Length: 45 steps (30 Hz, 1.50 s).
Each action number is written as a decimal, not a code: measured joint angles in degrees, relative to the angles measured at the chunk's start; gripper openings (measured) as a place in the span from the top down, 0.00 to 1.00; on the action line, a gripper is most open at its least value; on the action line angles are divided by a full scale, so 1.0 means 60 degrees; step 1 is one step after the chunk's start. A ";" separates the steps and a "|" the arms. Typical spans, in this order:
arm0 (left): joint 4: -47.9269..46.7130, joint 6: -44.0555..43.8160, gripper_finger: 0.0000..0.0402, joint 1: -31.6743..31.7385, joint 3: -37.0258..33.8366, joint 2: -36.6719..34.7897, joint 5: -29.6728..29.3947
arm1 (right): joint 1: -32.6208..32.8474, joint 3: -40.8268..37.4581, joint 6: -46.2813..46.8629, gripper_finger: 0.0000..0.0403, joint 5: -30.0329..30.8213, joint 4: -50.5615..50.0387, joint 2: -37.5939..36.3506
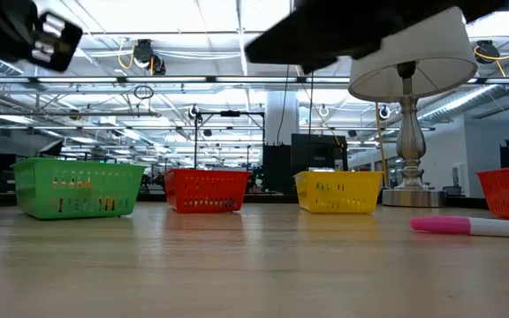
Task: Pick & Place Markers
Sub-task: Put the large green highlighter pen into the green bin
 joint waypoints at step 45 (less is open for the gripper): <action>-0.5541 0.5917 0.84 -0.0362 0.7219 0.8286 0.3321 | 0.0174 -0.2776 0.0477 1.00 -0.0010 0.3383 -0.1671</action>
